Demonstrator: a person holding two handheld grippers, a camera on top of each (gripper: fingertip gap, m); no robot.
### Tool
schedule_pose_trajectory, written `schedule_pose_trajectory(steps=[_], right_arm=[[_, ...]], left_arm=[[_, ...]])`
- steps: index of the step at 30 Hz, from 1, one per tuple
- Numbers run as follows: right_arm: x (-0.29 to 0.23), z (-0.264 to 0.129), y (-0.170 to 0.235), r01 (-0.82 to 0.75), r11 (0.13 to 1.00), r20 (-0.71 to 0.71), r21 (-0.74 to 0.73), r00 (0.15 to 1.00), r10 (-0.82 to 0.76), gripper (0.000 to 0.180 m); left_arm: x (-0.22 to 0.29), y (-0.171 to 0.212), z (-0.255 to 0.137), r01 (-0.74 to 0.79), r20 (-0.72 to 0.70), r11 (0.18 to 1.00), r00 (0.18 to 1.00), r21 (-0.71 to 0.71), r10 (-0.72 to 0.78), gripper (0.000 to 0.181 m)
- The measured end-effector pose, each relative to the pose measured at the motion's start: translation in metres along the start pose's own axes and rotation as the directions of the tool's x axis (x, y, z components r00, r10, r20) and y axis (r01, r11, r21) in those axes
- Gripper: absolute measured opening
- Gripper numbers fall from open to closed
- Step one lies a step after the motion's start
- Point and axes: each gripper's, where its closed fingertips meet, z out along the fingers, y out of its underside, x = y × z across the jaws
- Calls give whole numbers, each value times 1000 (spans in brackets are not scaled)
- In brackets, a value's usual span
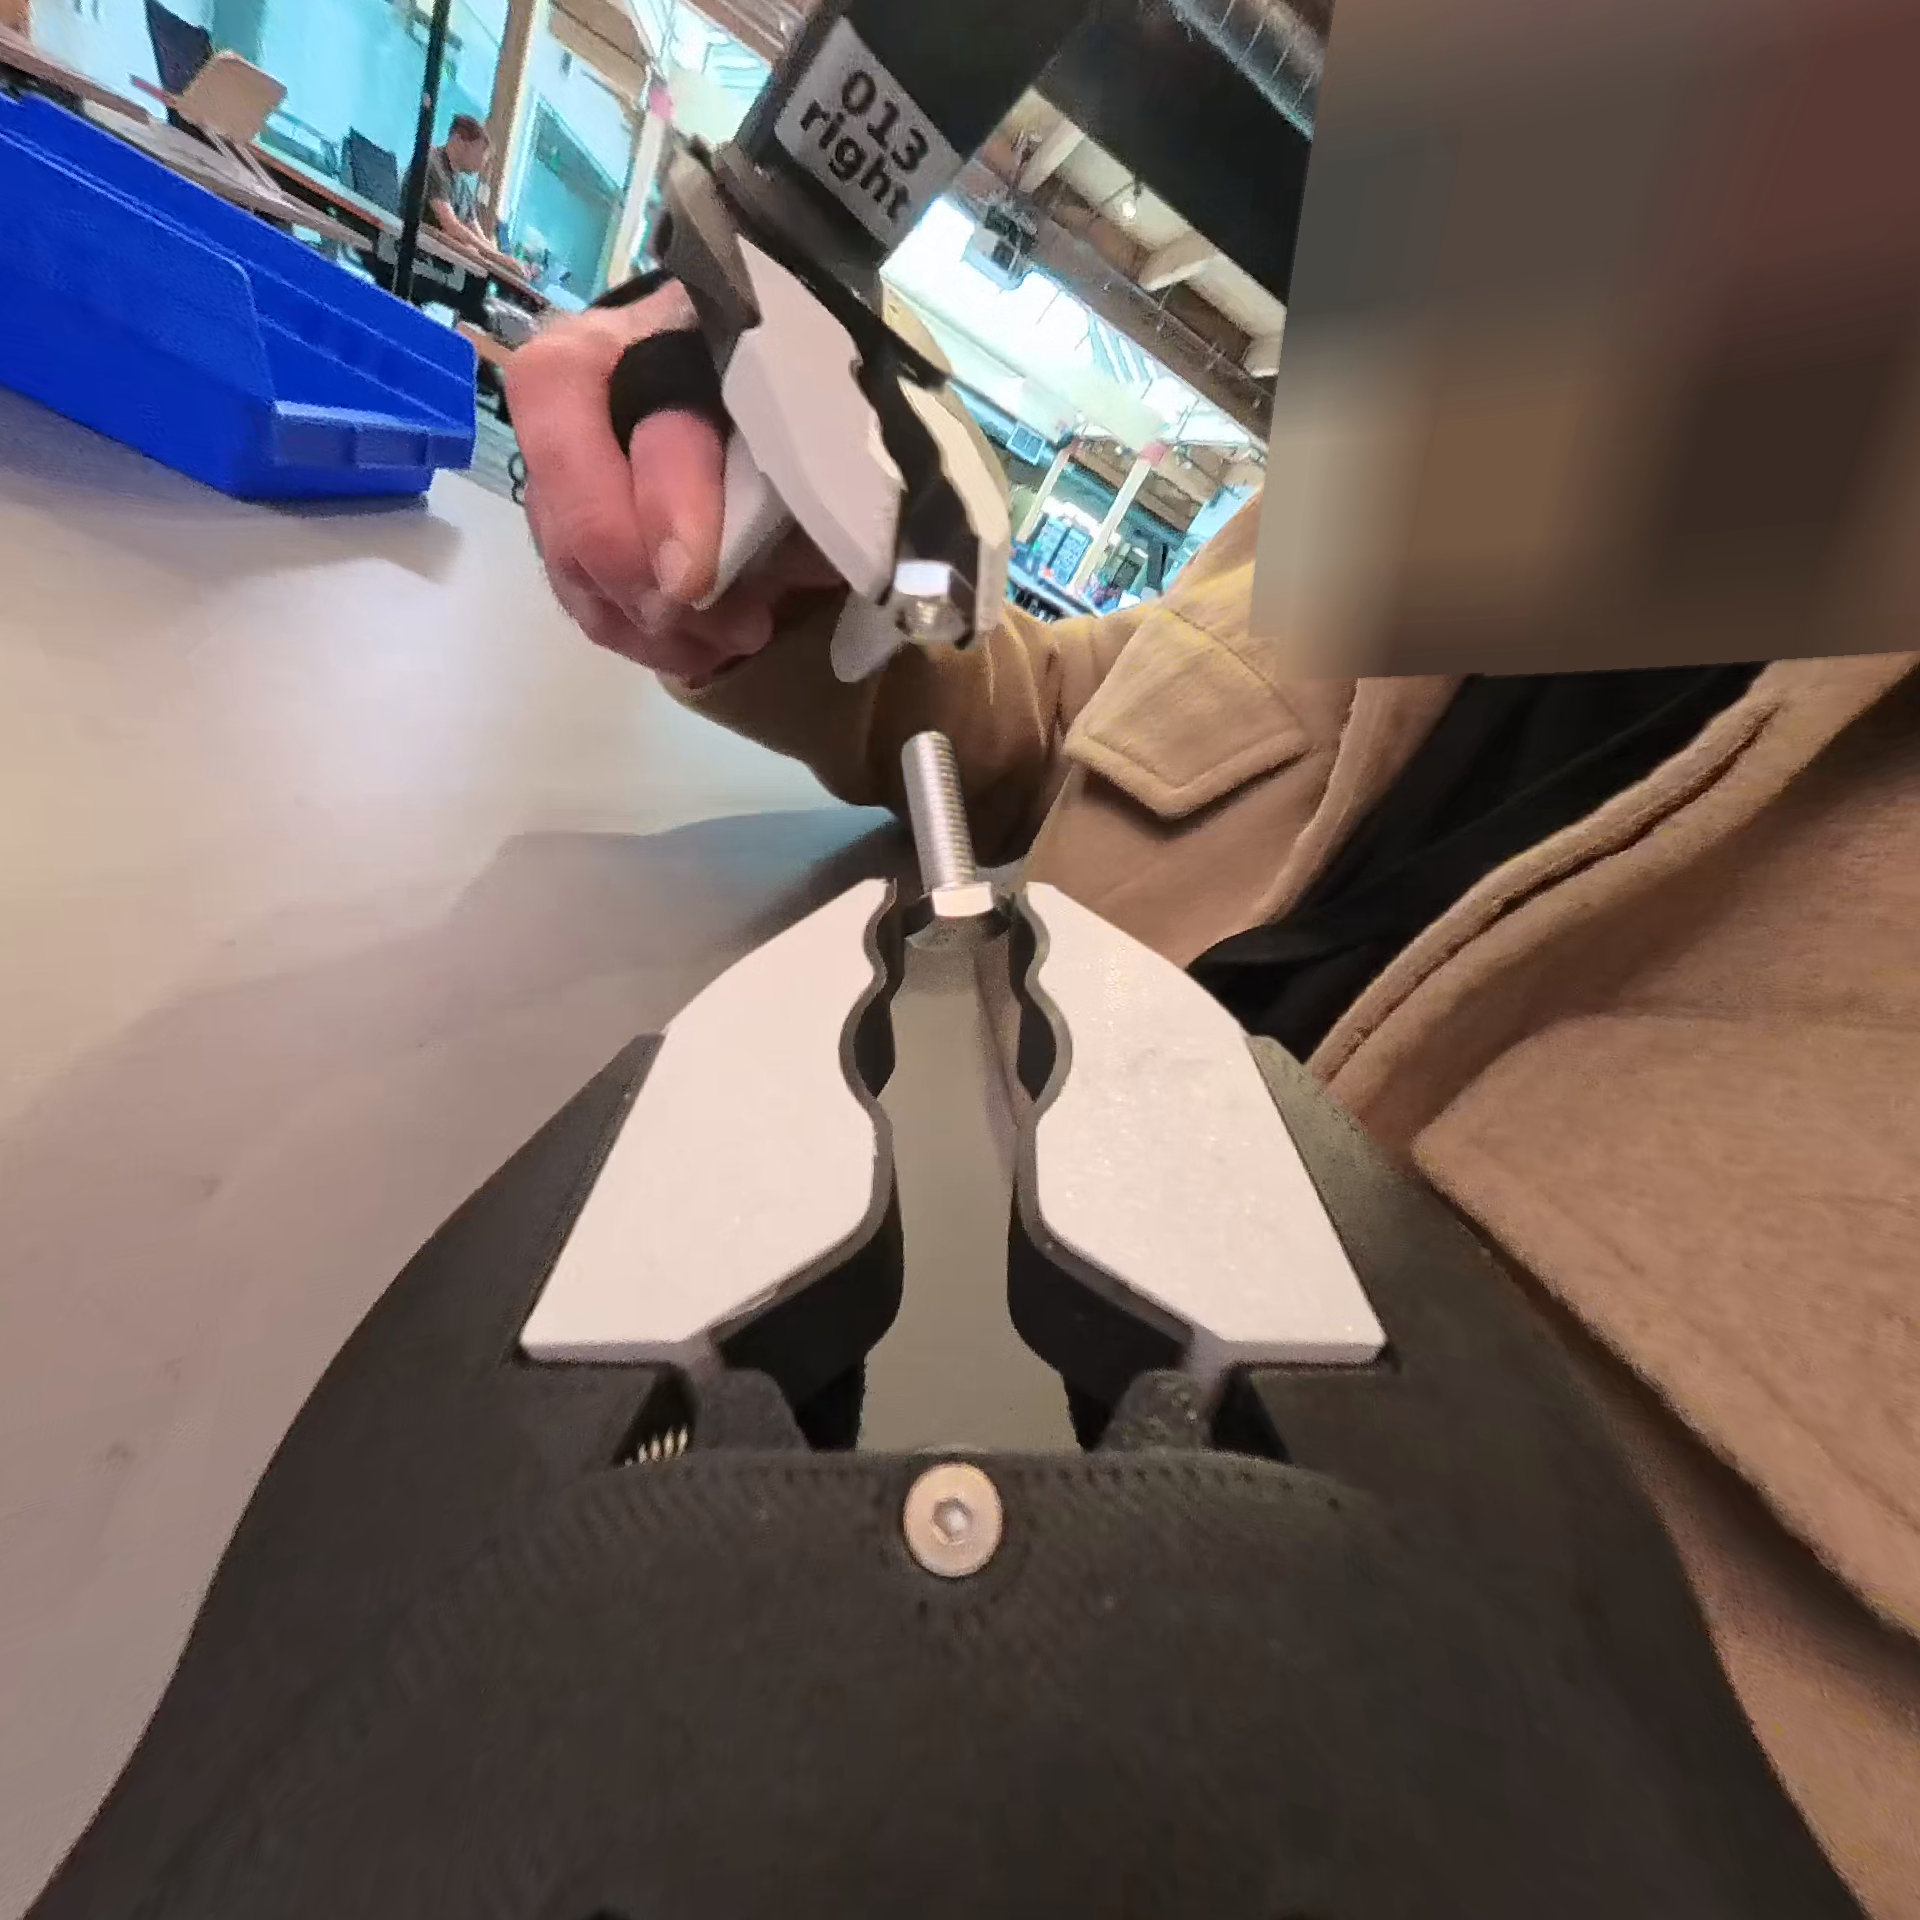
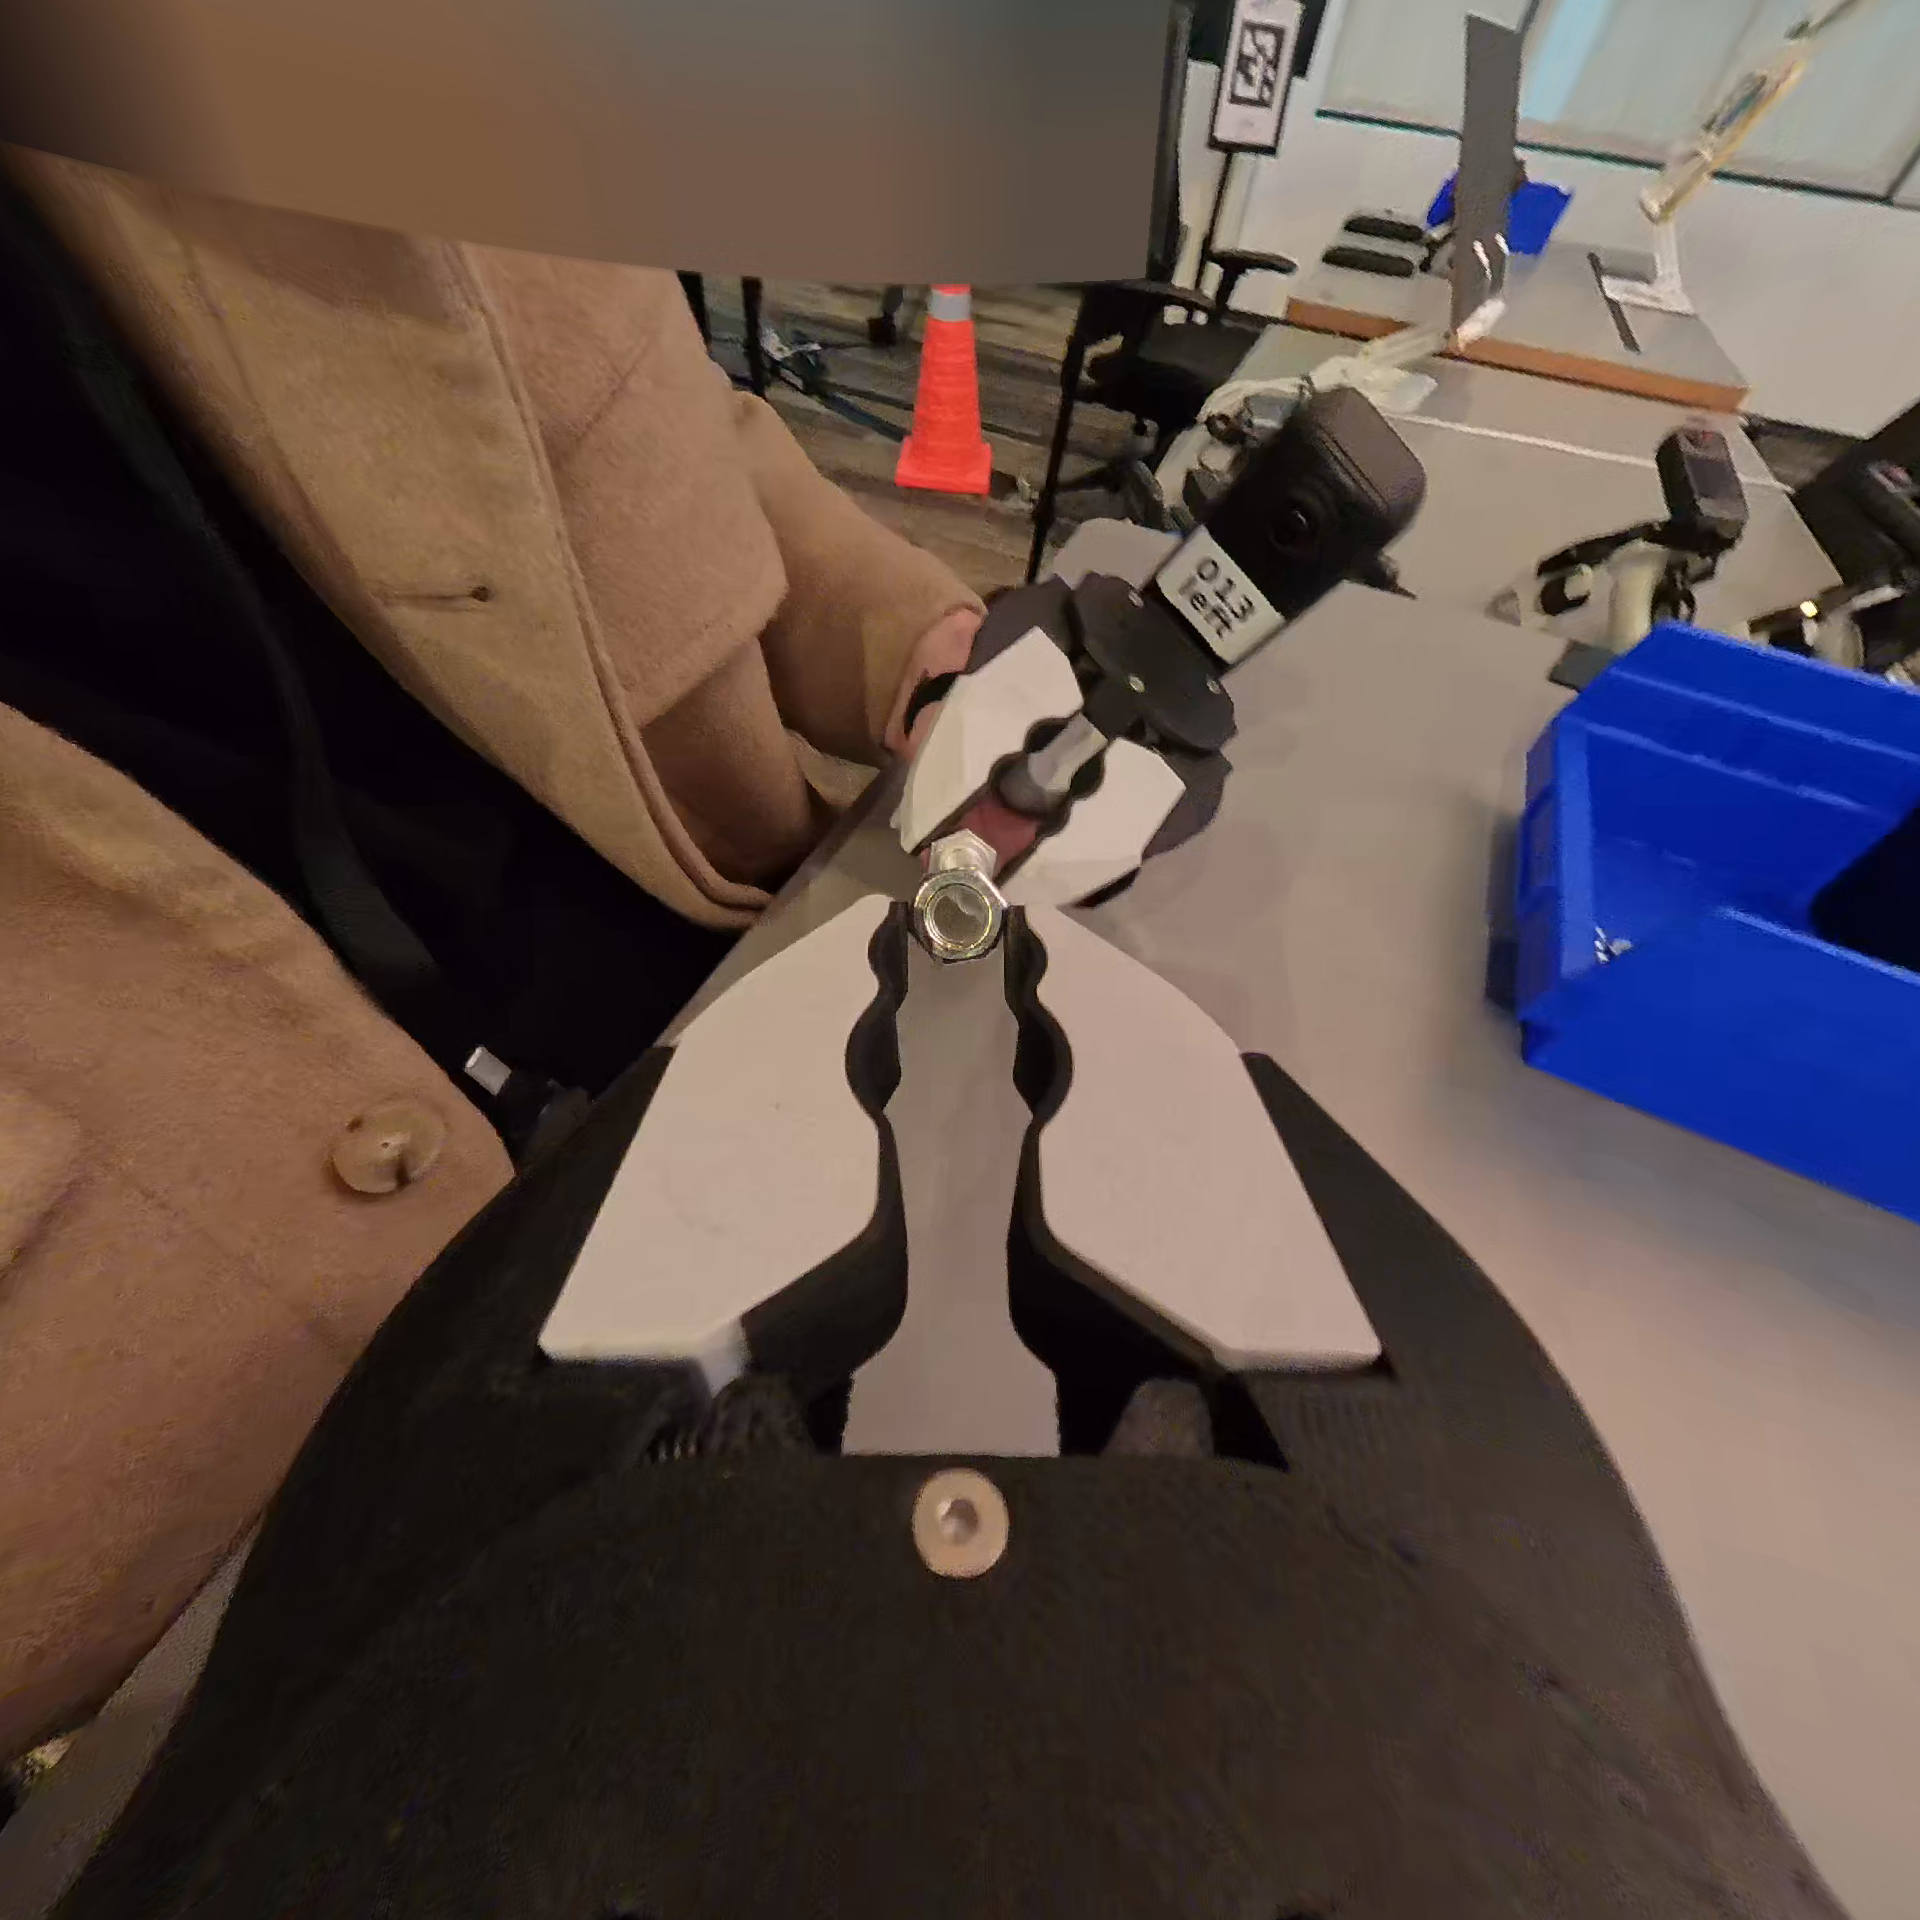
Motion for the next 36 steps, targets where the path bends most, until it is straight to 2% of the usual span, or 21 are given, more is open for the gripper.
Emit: schedule_pose_trajectory(steps=[10,20,31,36], right_arm=[[-17,20,-4,101,995,105,-4,989,-100,18],[-27,24,-7,128,991,178,22,975,-130,18],[-17,21,7,81,997,130,-12,988,-79,18],[-13,20,7,40,998,96,44,994,-44,18]], left_arm=[[22,-5,7,81,-198,995,978,65,-66,19],[29,-2,12,116,-262,992,960,48,-100,19],[14,-3,8,-8,-80,1000,997,27,10,18],[11,-6,7,-57,-23,998,998,26,57,18]])
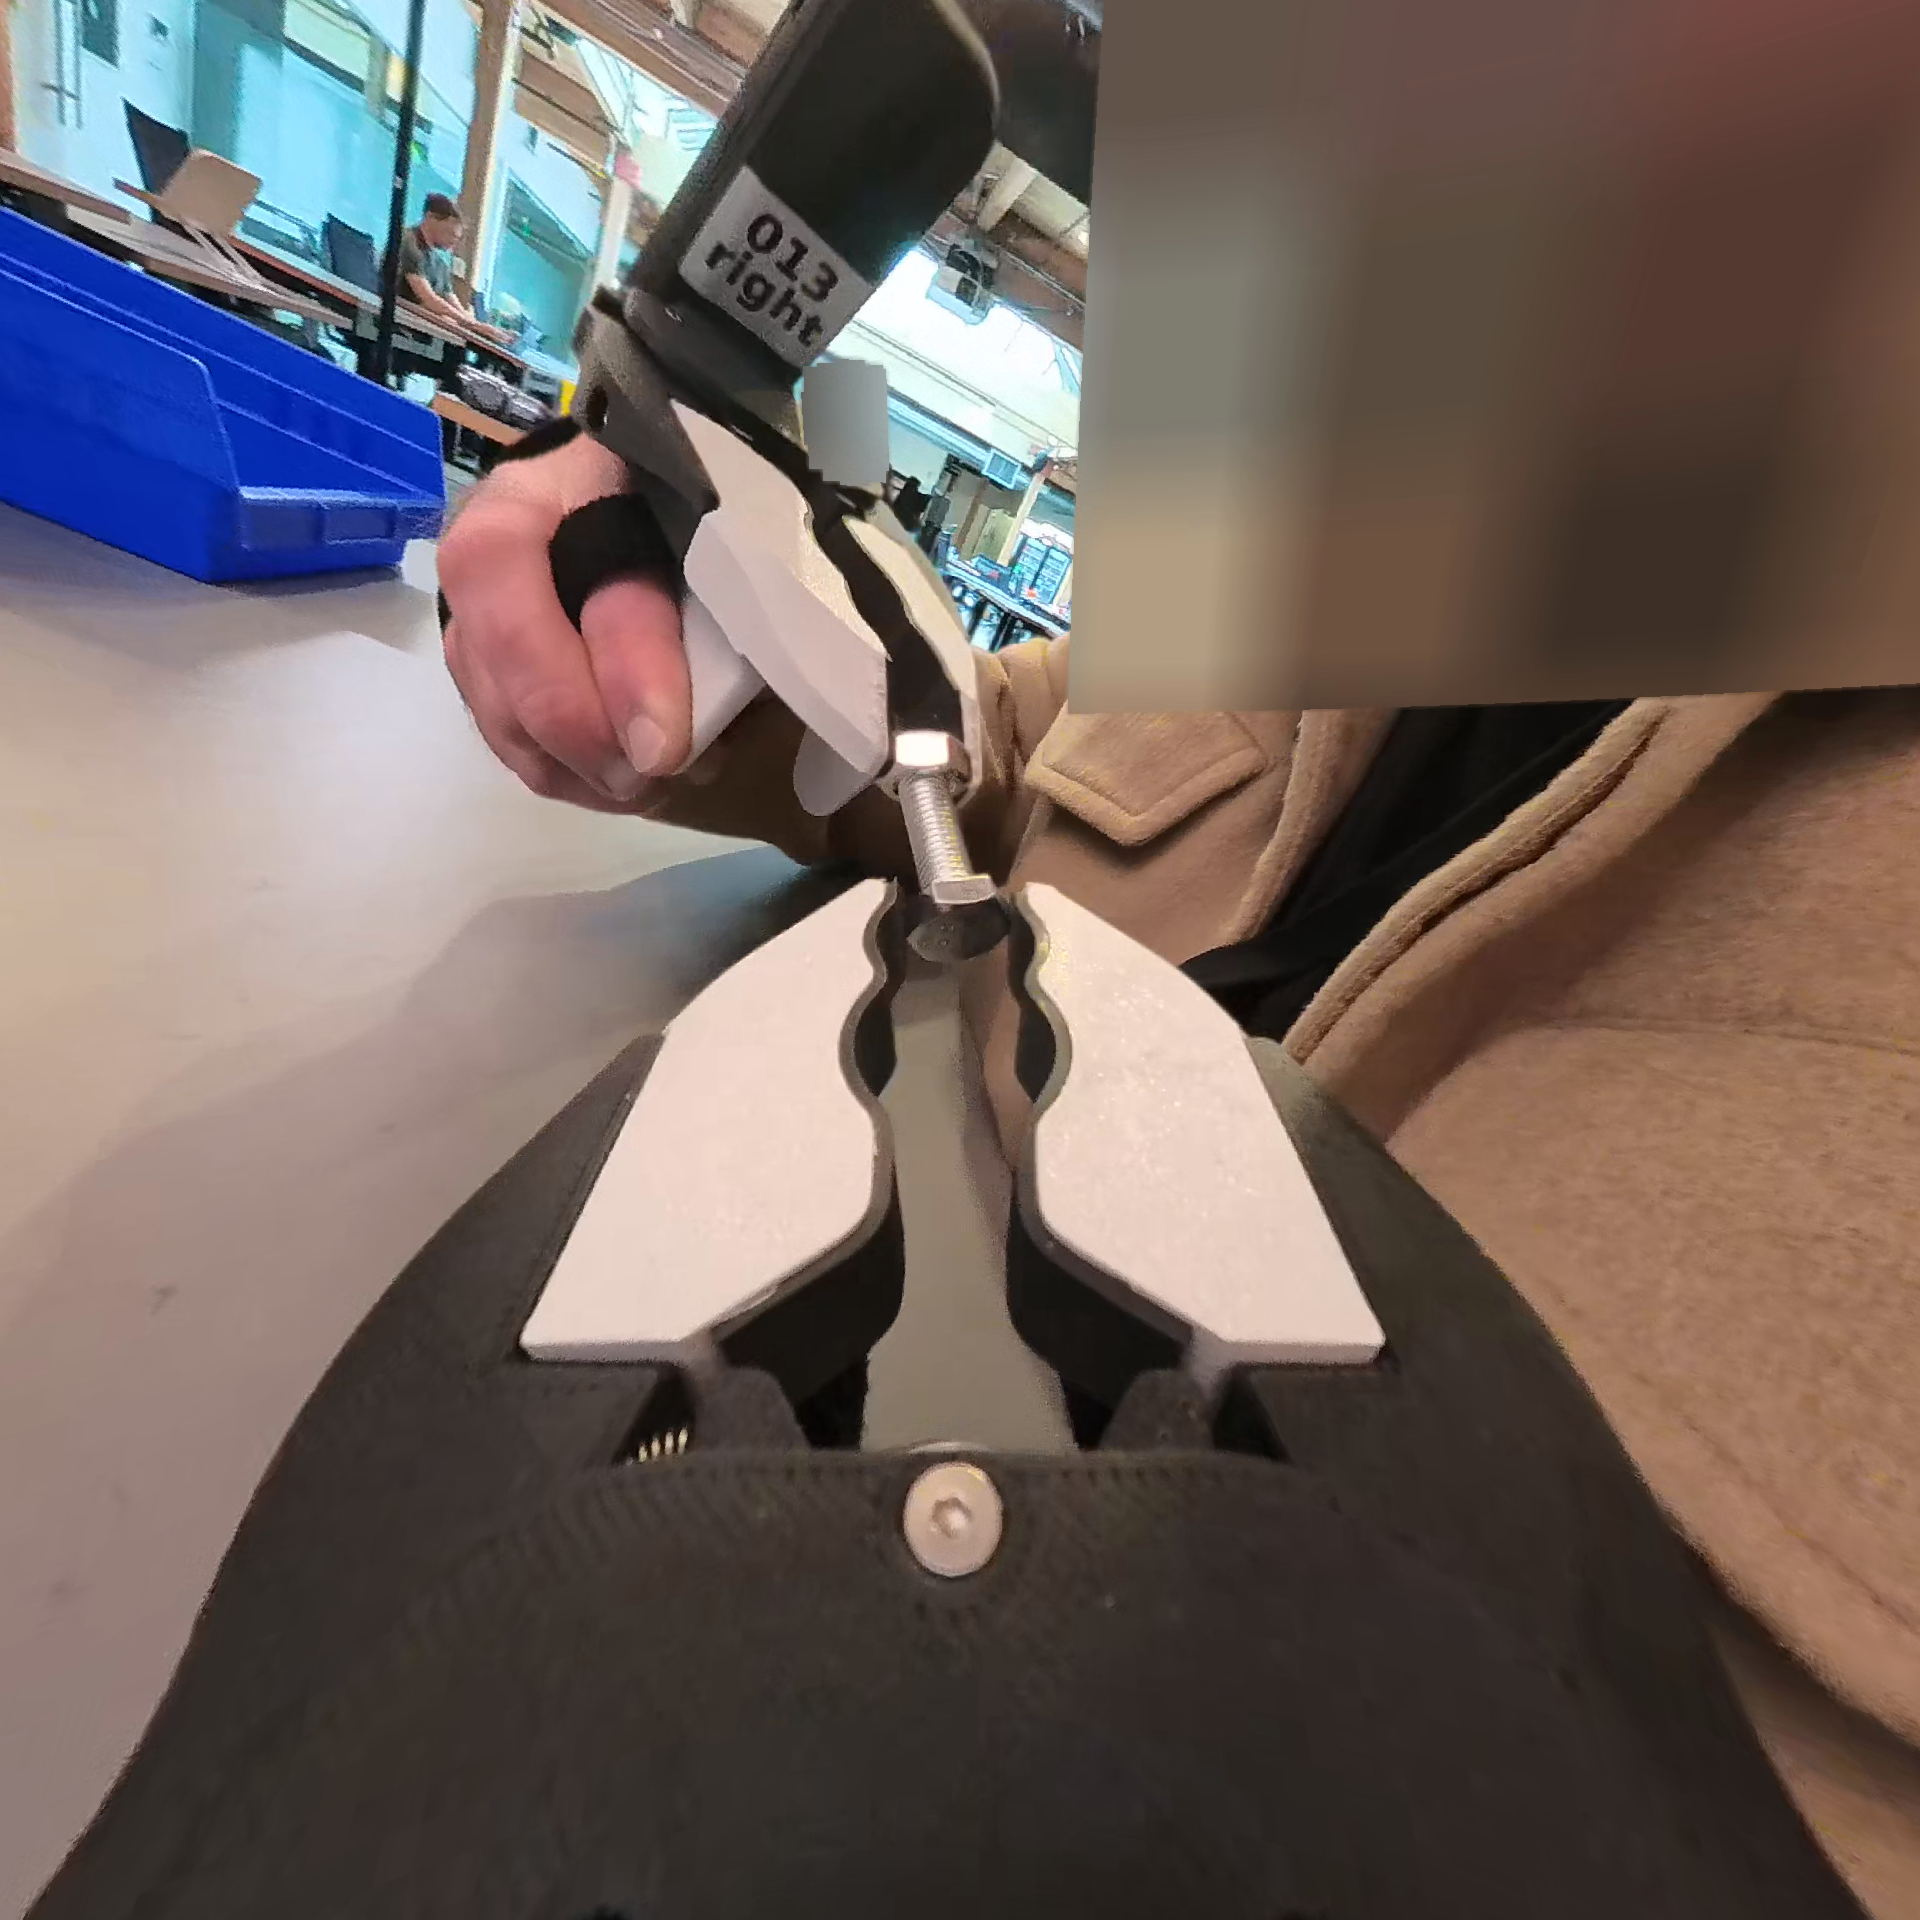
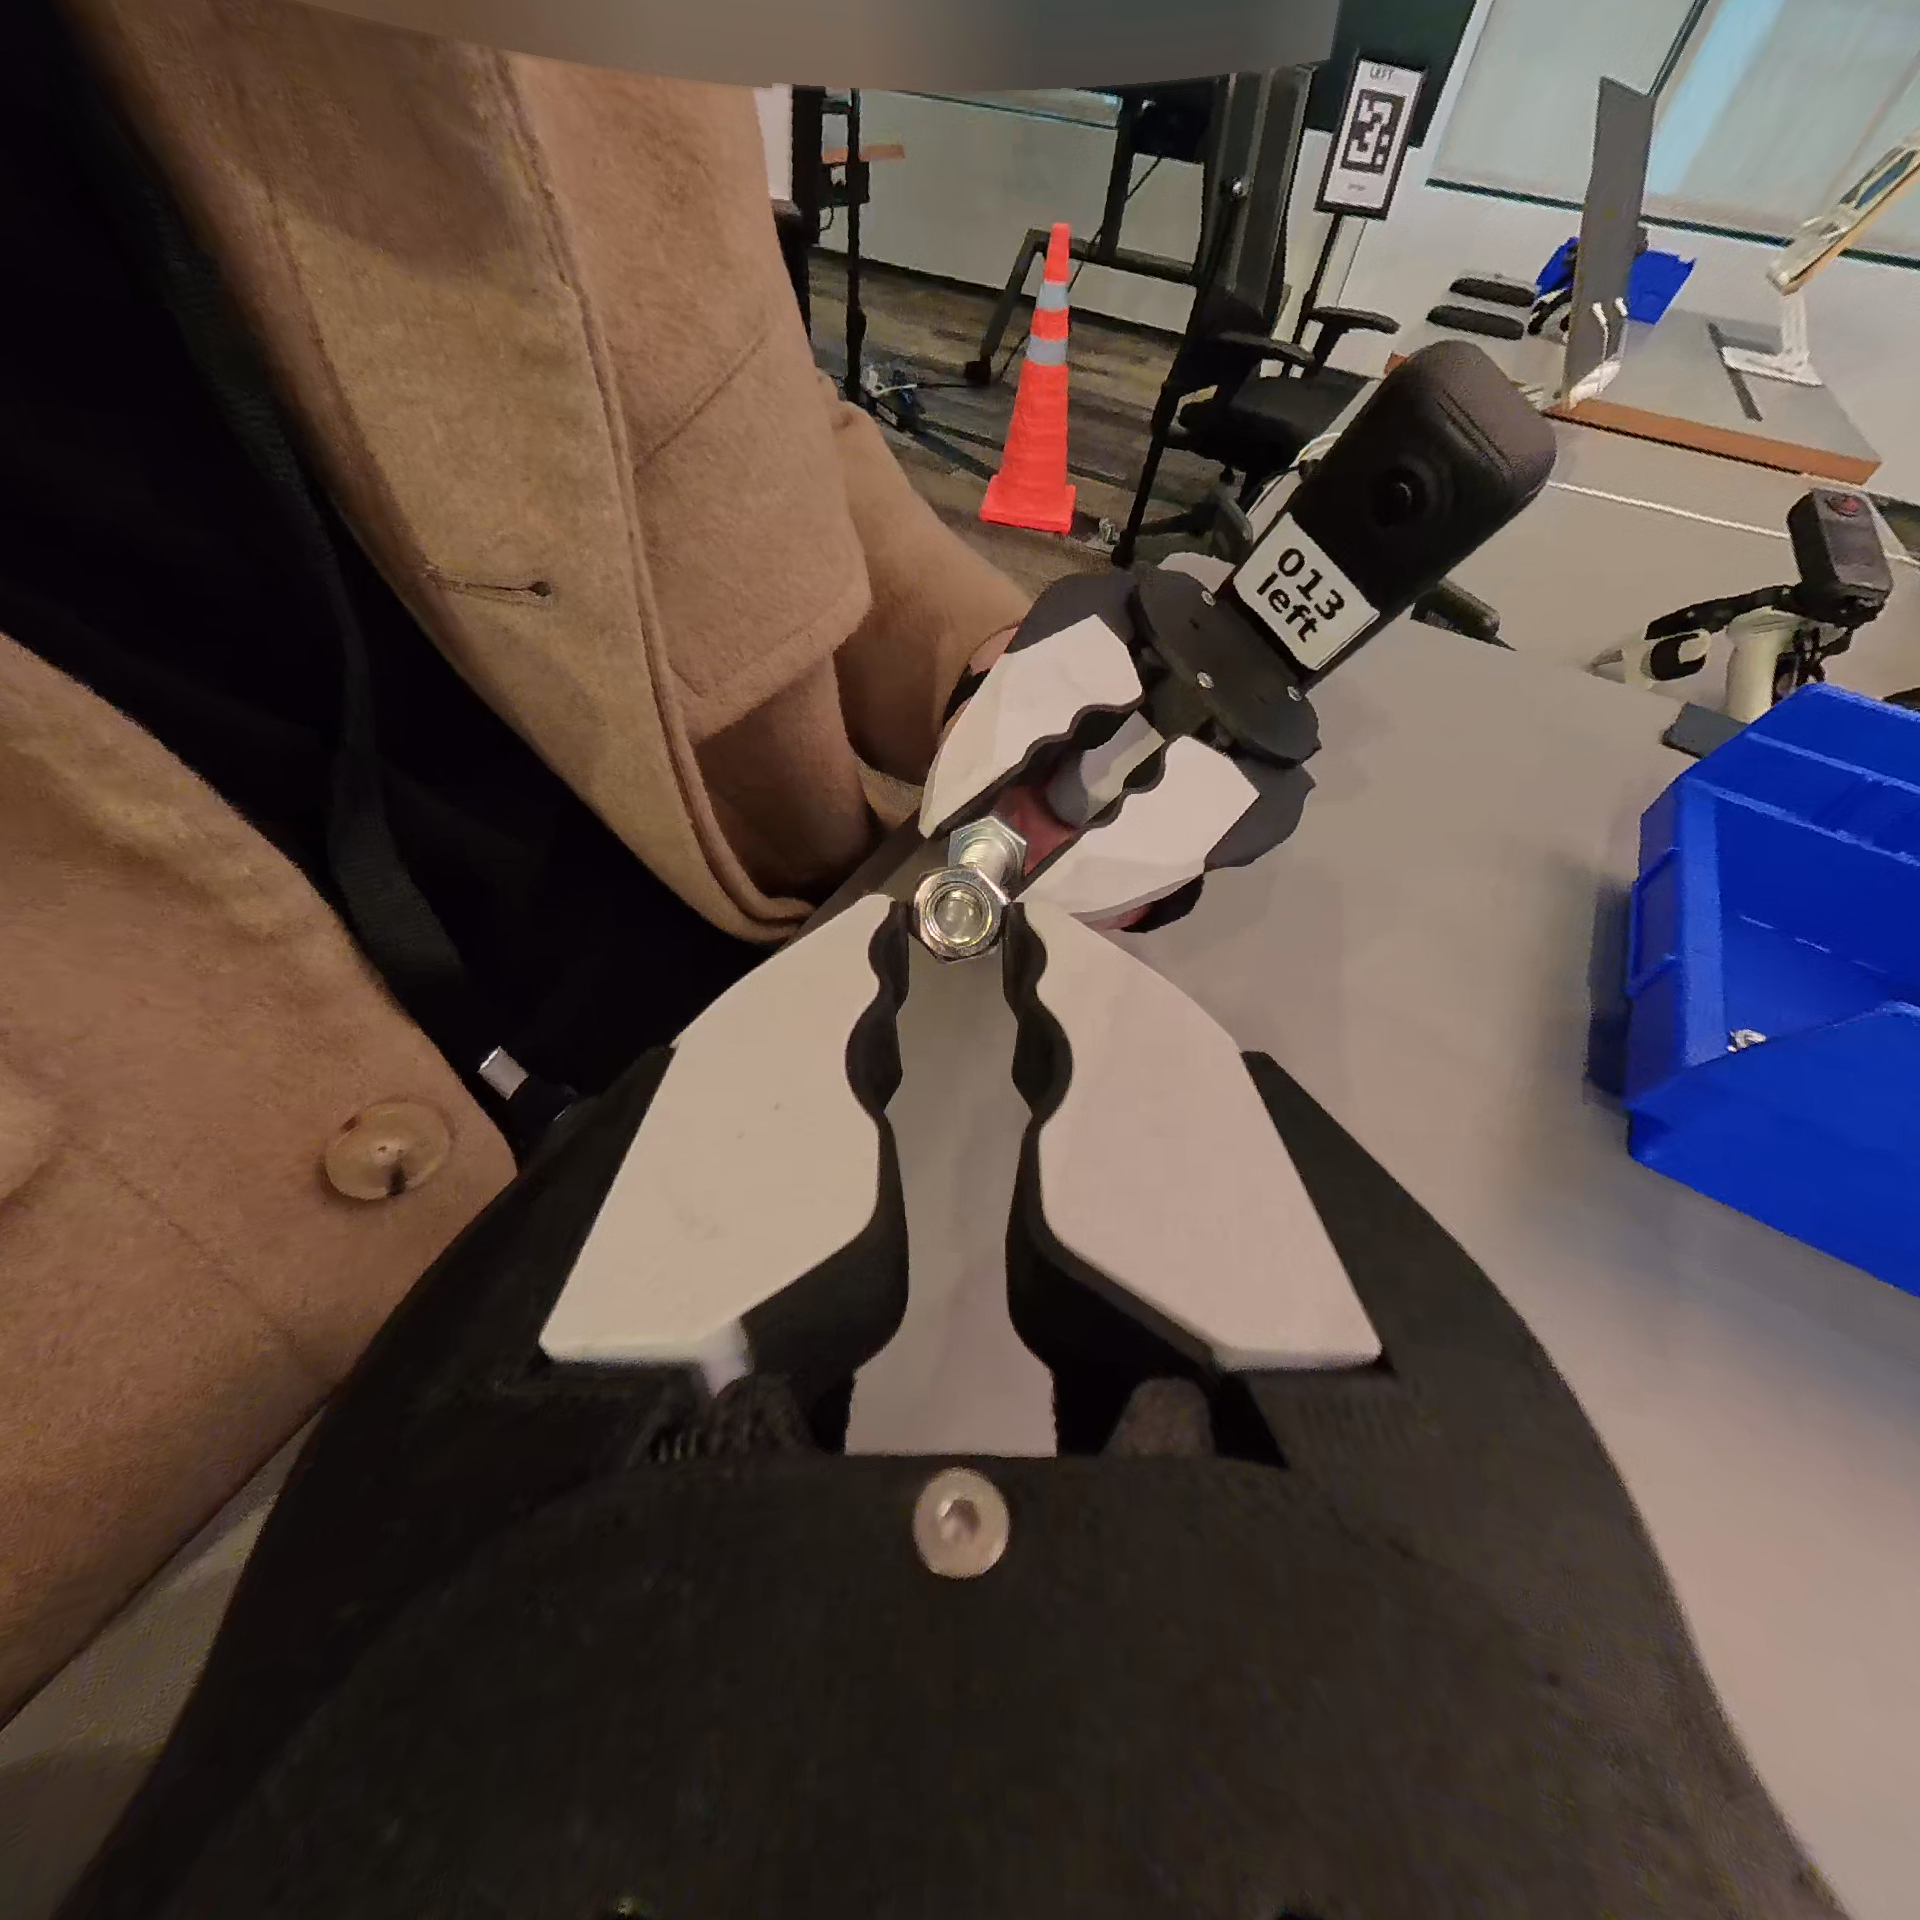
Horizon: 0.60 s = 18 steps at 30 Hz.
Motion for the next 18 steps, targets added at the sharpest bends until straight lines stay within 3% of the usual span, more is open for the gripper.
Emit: schedule_pose_trajectory(steps=[9,18], right_arm=[[7,1,-13,6,995,-45,97,999,-2,18],[12,-1,-18,14,993,-73,117,997,-6,18]], left_arm=[[4,-23,-7,66,-73,979,996,191,-53,18],[2,-22,-7,80,-78,974,995,211,-65,18]])
